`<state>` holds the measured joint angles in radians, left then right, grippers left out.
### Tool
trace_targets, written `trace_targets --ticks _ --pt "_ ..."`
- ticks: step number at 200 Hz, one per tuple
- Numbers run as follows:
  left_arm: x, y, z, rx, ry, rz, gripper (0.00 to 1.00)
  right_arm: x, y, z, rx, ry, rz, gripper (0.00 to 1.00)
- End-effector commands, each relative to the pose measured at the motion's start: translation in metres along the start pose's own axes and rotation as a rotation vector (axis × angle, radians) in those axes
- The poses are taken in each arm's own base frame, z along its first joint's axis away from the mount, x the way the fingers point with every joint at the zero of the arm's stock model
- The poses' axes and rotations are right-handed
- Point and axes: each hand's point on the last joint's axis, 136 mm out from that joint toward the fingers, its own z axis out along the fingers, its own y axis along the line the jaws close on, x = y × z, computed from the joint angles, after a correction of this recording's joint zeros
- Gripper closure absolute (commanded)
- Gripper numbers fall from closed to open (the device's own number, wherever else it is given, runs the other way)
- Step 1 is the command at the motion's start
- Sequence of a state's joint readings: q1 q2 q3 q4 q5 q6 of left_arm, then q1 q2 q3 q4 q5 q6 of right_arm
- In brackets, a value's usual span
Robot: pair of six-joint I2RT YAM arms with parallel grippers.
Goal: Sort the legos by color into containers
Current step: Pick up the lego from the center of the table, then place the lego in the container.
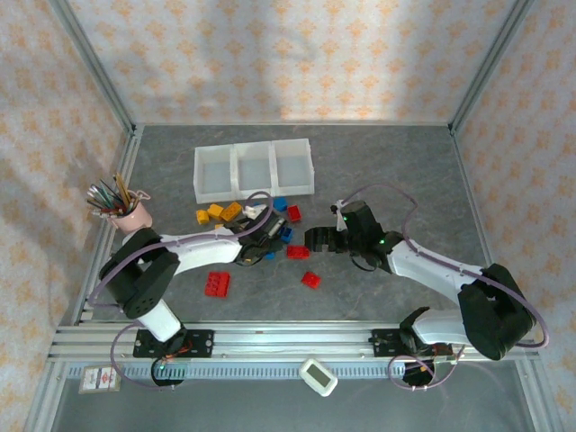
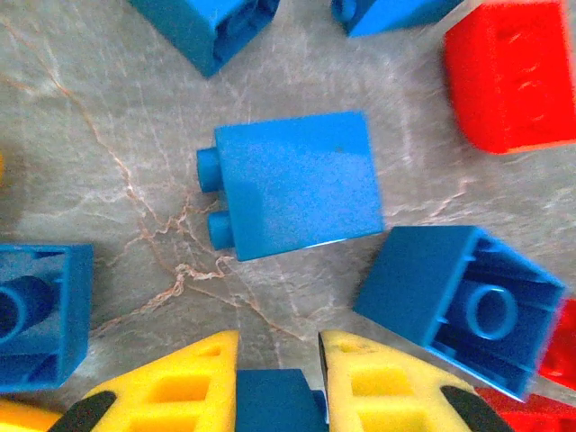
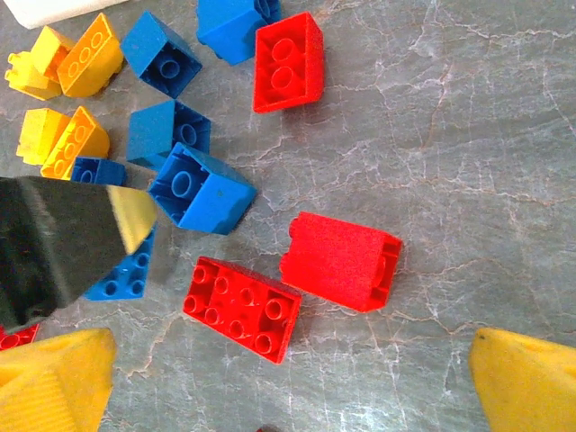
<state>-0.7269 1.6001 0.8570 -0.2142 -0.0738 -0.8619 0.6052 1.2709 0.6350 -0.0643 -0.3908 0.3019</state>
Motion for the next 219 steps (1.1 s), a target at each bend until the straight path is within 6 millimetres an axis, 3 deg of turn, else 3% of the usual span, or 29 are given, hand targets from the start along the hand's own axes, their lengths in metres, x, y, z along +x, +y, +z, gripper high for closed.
trace_targets --ticks 1,39,82,125,159,203,219 --pt "-0.025 0.003 -0.031 -0.009 -0.097 0.012 0.87 -0.023 0.016 -0.012 -0.035 -0.048 -0.024 0.00" --pt "-0.079 0.027 -0.077 -0.044 -0.274 -0.031 0.87 -0.050 0.046 -0.017 -0.122 -0.108 -0.015 0.00" --pt "-0.159 0.076 -0.103 -0.127 -0.443 -0.114 0.86 -0.084 0.077 -0.011 -0.203 -0.179 -0.001 0.00" --pt "-0.223 0.105 -0.074 -0.204 -0.476 -0.125 0.86 -0.114 0.081 0.000 -0.198 -0.257 0.038 0.00" --pt "-0.257 0.115 -0.037 -0.252 -0.472 -0.100 0.86 -0.125 0.080 0.010 -0.173 -0.276 0.030 0.00" --pt "-0.275 0.127 0.004 -0.262 -0.443 -0.098 0.80 -0.131 0.082 0.013 -0.168 -0.283 0.017 0.00" --pt "-0.277 0.128 0.012 -0.266 -0.437 -0.087 0.73 -0.132 0.083 0.013 -0.166 -0.283 0.007 0.00"
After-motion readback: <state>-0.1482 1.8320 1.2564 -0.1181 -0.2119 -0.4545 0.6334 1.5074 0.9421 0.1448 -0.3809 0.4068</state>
